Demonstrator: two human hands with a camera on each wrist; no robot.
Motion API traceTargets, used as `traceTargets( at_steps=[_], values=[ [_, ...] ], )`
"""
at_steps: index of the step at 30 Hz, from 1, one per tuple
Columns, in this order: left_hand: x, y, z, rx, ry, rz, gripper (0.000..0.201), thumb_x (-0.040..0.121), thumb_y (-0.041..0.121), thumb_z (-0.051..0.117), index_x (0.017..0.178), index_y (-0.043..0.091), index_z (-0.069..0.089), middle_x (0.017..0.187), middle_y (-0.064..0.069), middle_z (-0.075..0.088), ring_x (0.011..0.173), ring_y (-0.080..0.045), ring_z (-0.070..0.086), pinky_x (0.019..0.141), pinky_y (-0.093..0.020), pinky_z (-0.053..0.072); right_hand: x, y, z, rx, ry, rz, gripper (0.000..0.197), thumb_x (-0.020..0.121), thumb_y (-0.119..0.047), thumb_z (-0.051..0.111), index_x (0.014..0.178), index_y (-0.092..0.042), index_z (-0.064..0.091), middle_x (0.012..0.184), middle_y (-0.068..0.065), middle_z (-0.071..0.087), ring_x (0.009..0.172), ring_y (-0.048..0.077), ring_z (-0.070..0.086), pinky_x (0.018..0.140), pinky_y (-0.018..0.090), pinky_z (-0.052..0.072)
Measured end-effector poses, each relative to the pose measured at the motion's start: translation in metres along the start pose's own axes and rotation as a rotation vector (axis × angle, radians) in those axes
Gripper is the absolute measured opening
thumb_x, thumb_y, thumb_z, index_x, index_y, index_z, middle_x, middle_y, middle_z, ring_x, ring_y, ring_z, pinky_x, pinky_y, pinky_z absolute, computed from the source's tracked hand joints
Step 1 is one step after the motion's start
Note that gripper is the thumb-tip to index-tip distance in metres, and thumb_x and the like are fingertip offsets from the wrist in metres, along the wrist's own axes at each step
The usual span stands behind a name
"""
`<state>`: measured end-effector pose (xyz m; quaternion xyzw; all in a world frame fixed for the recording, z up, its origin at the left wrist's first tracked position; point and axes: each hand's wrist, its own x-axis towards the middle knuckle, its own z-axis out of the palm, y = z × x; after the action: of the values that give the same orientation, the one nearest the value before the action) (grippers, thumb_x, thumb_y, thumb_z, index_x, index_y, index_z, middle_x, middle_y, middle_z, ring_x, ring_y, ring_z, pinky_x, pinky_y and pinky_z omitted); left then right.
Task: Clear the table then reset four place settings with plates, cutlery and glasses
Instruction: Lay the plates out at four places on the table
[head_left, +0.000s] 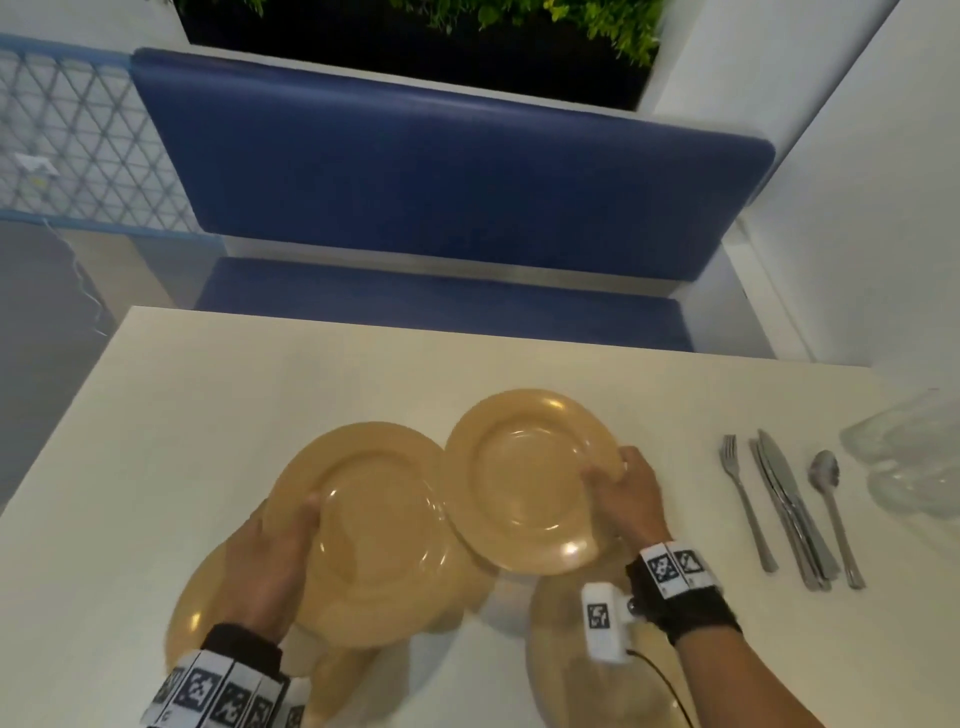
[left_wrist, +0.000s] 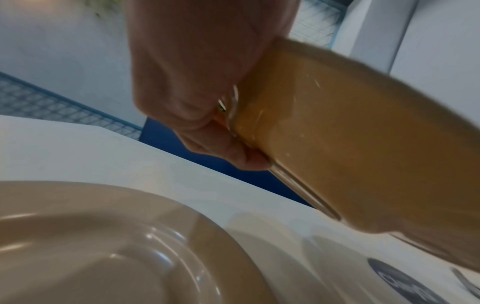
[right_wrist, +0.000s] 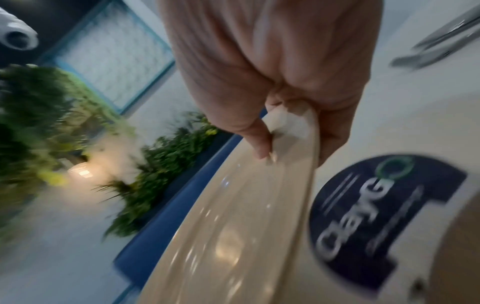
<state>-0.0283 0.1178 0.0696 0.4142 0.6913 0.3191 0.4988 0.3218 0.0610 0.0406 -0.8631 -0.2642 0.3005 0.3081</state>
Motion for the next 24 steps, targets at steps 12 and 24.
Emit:
traceTargets(
  at_steps=[12, 24],
  values=[
    [0.005, 0.004, -0.032, -0.017, 0.289, -0.098, 0.024, 0.087, 0.016, 0.07, 0.11, 0.019, 0.063, 0.102, -0.011, 0.067, 0.094, -0.032, 0.061, 0.086, -0.043, 0.05, 0.128, 0.026, -0.036, -0.102, 0.127, 0.319, 0.064, 0.081, -0.032, 0.069, 0.13, 0.001, 0.043, 0.124, 0.025, 0.059, 0.105, 0.043, 0.062, 0.085, 0.046, 0.055],
    [0.096, 0.016, -0.001, -0.101, 0.281, -0.158, 0.041, 0.085, 0.015, 0.073, 0.125, 0.014, 0.064, 0.115, -0.014, 0.068, 0.104, -0.035, 0.065, 0.095, -0.048, 0.053, 0.121, 0.041, -0.01, -0.225, 0.055, 0.357, 0.084, 0.075, -0.035, 0.081, 0.135, -0.002, 0.032, 0.134, 0.023, 0.05, 0.114, 0.043, 0.057, 0.091, 0.048, 0.053]
  ],
)
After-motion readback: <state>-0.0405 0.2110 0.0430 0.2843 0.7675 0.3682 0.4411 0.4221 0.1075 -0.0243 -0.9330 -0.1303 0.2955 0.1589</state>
